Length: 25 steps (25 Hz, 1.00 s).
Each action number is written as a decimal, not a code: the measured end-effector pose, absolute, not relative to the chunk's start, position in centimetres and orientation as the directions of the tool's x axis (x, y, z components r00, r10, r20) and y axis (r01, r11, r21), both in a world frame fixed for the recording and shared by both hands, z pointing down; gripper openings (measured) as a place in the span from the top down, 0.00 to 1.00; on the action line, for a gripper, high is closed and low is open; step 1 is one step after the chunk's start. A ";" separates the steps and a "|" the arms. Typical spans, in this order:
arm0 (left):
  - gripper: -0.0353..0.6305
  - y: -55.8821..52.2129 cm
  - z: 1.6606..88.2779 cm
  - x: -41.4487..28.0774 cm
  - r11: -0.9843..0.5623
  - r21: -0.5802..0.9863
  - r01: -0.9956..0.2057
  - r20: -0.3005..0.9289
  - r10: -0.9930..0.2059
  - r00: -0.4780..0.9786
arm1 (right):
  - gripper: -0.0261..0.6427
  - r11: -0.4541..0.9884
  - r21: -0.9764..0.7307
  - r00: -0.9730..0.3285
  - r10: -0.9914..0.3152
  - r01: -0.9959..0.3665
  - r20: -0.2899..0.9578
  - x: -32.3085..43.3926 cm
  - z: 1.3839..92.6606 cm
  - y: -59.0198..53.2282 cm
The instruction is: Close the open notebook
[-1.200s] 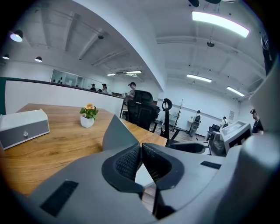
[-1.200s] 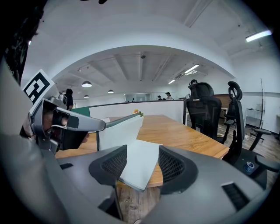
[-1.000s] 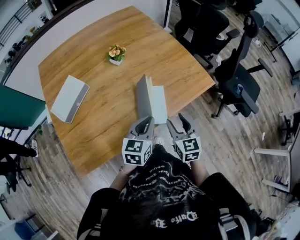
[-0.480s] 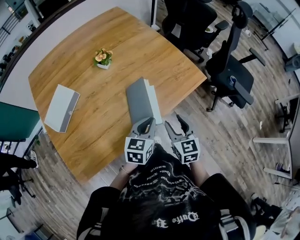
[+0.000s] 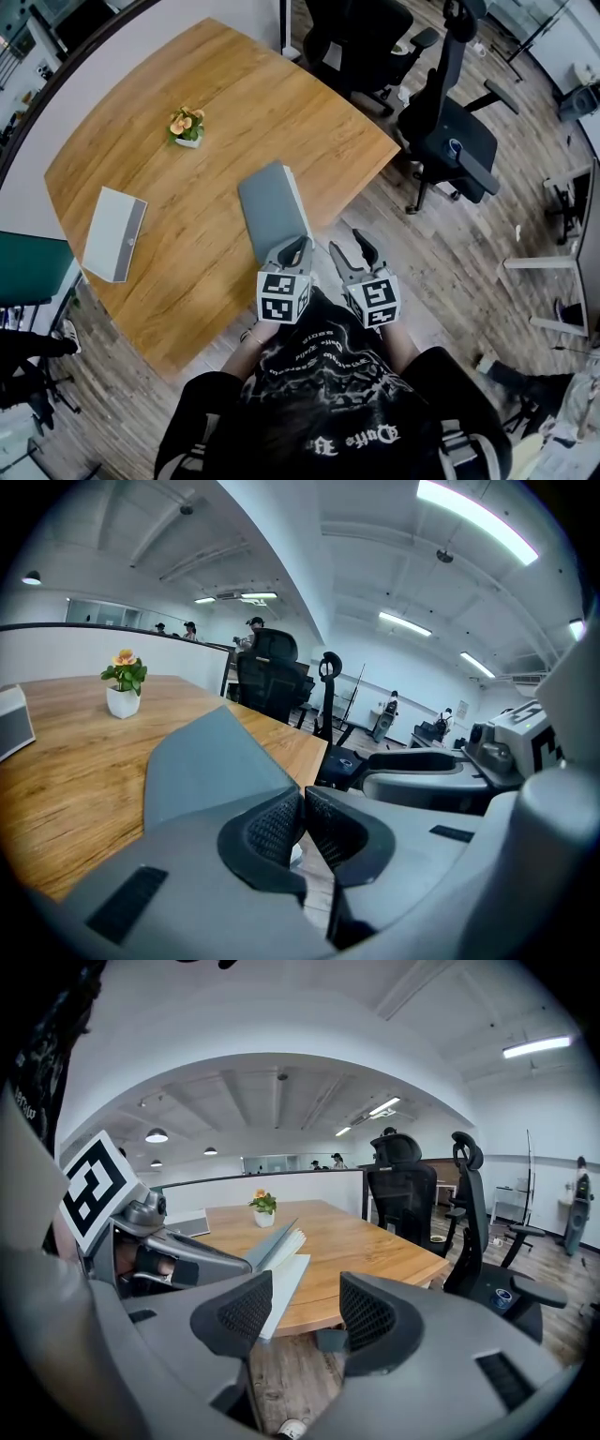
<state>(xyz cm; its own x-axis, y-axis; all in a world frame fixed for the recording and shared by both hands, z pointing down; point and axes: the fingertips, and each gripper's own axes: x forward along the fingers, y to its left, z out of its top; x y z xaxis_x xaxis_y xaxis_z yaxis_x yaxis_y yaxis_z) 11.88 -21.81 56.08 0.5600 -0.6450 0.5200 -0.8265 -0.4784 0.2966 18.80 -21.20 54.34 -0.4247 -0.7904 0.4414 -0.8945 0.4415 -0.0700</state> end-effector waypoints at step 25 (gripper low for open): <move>0.87 -22.0 63.3 14.7 -0.485 0.359 -0.798 0.686 -0.443 0.578 | 0.63 0.381 -0.084 -0.375 -0.806 -0.921 0.458 20.3 54.4 -20.0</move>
